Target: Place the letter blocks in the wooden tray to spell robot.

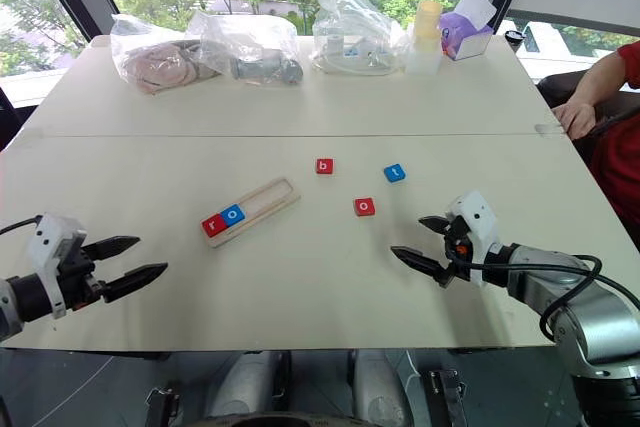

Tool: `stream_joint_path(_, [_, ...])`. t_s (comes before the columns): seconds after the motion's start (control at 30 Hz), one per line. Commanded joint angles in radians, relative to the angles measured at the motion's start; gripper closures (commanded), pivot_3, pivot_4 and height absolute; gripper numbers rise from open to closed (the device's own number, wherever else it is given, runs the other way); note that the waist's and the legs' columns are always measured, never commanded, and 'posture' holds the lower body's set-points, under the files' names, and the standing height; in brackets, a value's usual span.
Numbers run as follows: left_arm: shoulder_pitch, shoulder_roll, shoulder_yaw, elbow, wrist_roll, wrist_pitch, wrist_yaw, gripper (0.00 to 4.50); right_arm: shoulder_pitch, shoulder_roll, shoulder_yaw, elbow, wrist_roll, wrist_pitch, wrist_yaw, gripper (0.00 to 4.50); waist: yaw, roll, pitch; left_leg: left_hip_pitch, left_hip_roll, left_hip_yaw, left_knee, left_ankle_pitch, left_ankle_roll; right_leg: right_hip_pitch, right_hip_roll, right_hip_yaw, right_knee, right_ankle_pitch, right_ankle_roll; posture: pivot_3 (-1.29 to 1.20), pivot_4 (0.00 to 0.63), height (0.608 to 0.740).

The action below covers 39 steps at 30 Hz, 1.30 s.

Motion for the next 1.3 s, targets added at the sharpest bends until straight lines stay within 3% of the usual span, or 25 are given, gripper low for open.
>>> stream_joint_path(0.03, [0.005,-0.008,0.029,-0.036,-0.018,-0.001,0.013,0.00,-0.020,-0.008,0.003,-0.002,-0.005,-0.023,0.010,0.03,0.000,0.000,0.000,0.000,0.000,0.000,0.000,0.000,0.000,0.000,0.000,0.000,0.000,0.000,0.000,0.00,0.150,0.740])
stream_joint_path(0.23, [-0.008,-0.004,0.020,-0.029,-0.013,0.001,0.028,0.00,-0.015,-0.014,0.004,-0.003,-0.008,-0.023,0.015,0.03,0.001,0.000,0.000,0.000,0.000,0.000,0.000,0.000,0.000,0.000,0.000,0.000,0.000,0.000,0.000,0.00,0.150,0.740])
stream_joint_path(0.33, [0.004,0.022,-0.017,-0.006,0.063,-0.025,0.040,0.00,-0.014,-0.014,0.005,-0.002,-0.011,-0.023,0.015,0.03,0.001,0.000,0.000,0.000,0.000,0.000,0.000,0.000,0.000,0.000,0.000,0.000,0.000,0.000,0.000,0.00,0.150,0.740])
stream_joint_path(0.83, [-0.079,0.079,-0.028,0.042,0.057,-0.024,-0.013,0.00,-0.051,-0.038,0.052,0.050,-0.065,-0.068,0.052,0.03,0.000,0.000,0.000,0.000,0.000,0.000,0.000,0.000,0.000,0.000,0.000,0.000,0.000,0.000,0.000,0.00,0.150,0.740])
stream_joint_path(0.97, [-0.171,0.092,-0.135,0.089,0.089,-0.047,-0.031,0.00,-0.109,-0.016,0.083,0.025,-0.043,-0.041,0.047,0.03,0.000,0.000,0.000,0.000,0.000,0.001,0.000,0.000,0.000,0.000,0.000,0.000,0.000,0.000,0.000,0.00,0.150,0.740])
stream_joint_path(1.13, [-0.397,0.009,-0.368,0.190,0.184,-0.091,-0.006,0.00,-0.147,0.072,0.206,-0.106,-0.036,0.005,-0.018,0.03,0.003,0.000,0.000,-0.001,0.000,-0.001,0.000,0.000,0.000,0.000,0.004,-0.001,0.000,0.000,0.001,0.00,0.150,0.740])
stream_joint_path(1.3, [-0.461,-0.010,-0.488,0.249,0.271,-0.157,-0.024,0.00,-0.155,0.136,0.260,-0.197,-0.022,0.053,-0.087,0.03,-0.005,0.000,0.000,-0.001,-0.001,0.000,0.000,0.000,0.000,-0.001,0.003,0.000,0.001,0.002,0.003,0.00,0.150,0.740])
